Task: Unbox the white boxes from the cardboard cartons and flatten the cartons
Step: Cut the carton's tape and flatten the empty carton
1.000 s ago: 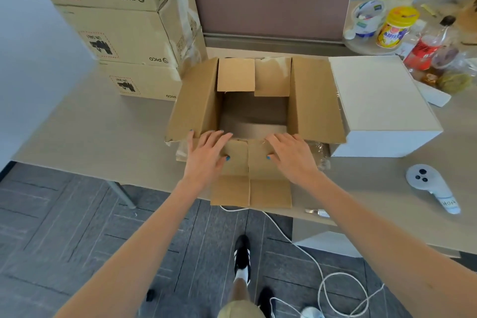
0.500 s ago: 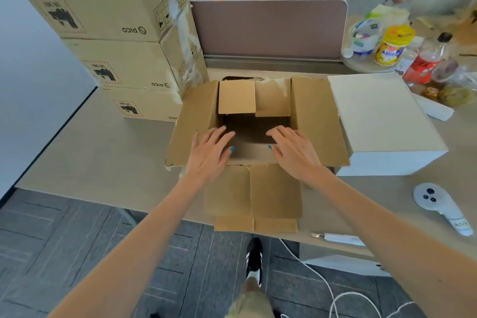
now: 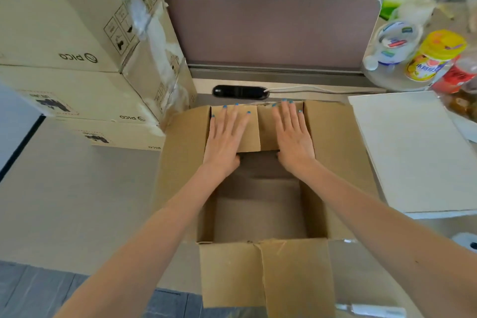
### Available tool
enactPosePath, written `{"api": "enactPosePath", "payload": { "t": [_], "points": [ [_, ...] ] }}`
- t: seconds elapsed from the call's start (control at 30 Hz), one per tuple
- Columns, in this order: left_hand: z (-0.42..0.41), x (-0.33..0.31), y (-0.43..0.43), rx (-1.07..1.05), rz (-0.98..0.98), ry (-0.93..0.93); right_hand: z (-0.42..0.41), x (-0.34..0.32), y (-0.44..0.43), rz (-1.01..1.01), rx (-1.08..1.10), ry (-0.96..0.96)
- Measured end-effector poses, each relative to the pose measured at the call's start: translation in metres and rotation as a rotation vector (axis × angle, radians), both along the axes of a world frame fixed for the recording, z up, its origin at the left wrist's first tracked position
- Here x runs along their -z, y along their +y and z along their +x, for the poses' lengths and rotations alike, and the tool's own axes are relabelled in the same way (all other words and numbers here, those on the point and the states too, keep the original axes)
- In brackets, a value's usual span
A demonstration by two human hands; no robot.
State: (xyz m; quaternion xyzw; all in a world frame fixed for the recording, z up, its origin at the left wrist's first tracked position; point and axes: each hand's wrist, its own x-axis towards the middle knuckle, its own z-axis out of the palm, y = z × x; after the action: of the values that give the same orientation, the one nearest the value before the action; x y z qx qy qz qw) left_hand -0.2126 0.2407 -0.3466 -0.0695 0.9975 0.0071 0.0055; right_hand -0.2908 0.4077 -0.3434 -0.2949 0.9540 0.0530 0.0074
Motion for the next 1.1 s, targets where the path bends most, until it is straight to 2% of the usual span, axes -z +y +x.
{"api": "enactPosePath", "payload": {
  "t": [0.27,0.43,0.53,0.67,0.73,0.8,0.87,0.97,1.1],
  "points": [
    [-0.023,-0.02,-0.032,0.132,0.154,-0.129,-0.013,0.009,-0.007,0.052,0.023,-0.014],
    [-0.033,-0.067,-0.055,0.108,0.463,-0.274,-0.013,-0.002,-0.005,0.035,-0.024,-0.096],
    [-0.042,-0.09,-0.074,0.087,0.633,-0.325,-0.02,-0.024,0.007,0.011,-0.102,-0.225],
    [-0.056,-0.105,-0.09,0.062,0.796,-0.29,-0.037,-0.072,0.014,-0.014,-0.137,-0.439],
    [-0.062,-0.109,-0.094,0.033,0.857,-0.244,-0.048,-0.094,0.01,-0.105,-0.106,-0.509],
    [-0.066,-0.112,-0.096,-0.022,0.955,-0.215,-0.058,-0.109,0.005,-0.289,-0.047,-0.523],
    [-0.069,-0.112,-0.1,-0.104,1.061,-0.183,-0.068,-0.117,0.0,-0.419,0.003,-0.427],
    [-0.074,-0.101,-0.108,-0.218,1.17,-0.064,-0.085,-0.113,-0.011,-0.462,0.025,-0.19],
    [-0.078,-0.078,-0.105,-0.291,1.062,0.134,-0.109,-0.089,-0.028,-0.526,-0.017,0.181]
  ]
}}
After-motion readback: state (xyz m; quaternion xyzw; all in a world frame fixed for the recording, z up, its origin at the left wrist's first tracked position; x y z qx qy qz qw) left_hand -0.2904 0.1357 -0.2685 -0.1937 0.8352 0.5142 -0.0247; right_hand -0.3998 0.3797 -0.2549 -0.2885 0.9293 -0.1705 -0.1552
